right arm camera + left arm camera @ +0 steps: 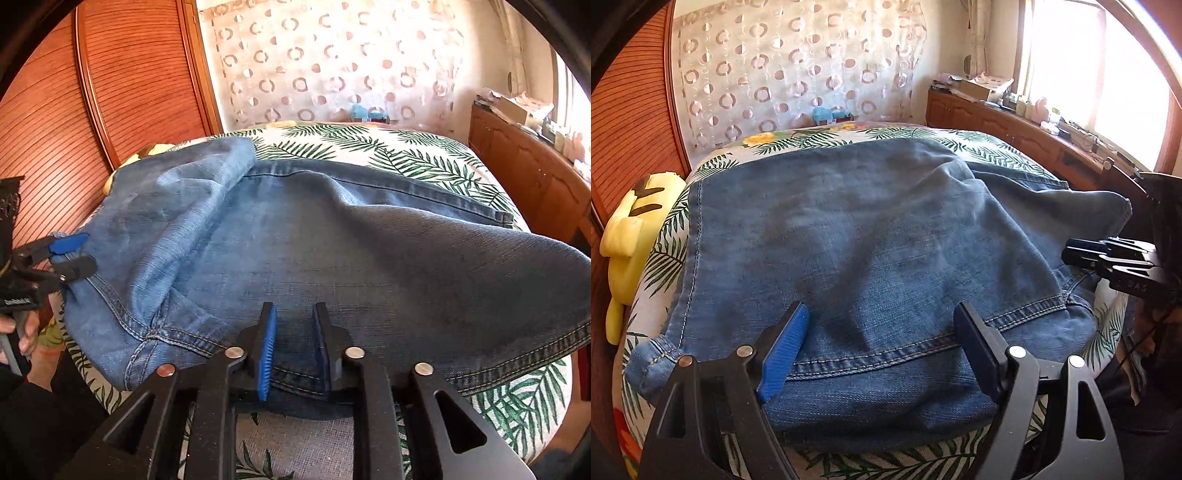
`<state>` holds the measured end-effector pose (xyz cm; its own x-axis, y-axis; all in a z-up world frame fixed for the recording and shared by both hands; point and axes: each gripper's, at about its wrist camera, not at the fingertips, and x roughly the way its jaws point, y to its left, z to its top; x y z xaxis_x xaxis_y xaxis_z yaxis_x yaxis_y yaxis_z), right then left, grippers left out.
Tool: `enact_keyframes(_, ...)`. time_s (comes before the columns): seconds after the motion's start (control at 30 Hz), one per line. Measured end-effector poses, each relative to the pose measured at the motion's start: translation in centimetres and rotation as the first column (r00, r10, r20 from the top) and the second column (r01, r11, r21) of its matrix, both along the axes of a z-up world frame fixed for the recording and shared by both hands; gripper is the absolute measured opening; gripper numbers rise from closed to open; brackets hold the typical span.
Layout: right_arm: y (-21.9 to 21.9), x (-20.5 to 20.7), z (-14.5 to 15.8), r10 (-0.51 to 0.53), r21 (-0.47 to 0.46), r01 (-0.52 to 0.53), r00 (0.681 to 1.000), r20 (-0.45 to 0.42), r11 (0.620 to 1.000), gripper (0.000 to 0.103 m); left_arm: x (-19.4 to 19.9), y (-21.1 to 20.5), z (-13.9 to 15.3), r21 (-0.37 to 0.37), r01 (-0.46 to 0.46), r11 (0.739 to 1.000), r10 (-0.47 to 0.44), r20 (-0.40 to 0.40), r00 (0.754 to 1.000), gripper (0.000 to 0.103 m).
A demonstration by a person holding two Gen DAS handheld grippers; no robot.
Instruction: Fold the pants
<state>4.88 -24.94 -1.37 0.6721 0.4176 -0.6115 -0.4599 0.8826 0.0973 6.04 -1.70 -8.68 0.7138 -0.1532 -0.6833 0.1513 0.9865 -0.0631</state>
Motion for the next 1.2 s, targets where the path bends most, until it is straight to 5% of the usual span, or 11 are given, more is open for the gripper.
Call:
enact_keyframes(0.5, -0.4, 0.1, 0.5, -0.031, -0.029, 0.030, 0.999, -0.031, 0.999, 0.037, -0.1, 0.1, -0.7, -0.023, -0.027, 0.999, 0.028, 0.044, 0.999, 0.083)
enact_keyframes(0.93, -10.2, -2.3, 6.6, -0.247, 0.017, 0.247, 0.961, 0.123, 0.969, 0.037, -0.1, -0.3, -0.9, 0.006, -0.029, 1.000, 0.029, 0.045, 0.999, 0.083)
enact_keyframes(1.2, -14.3, -2.0, 5.6, -0.364, 0.011, 0.365, 0.927, 0.095, 0.931, 0.037, 0.1, -0.4, -0.8, 0.012, -0.029, 0.999, 0.029, 0.035, 0.999, 0.083)
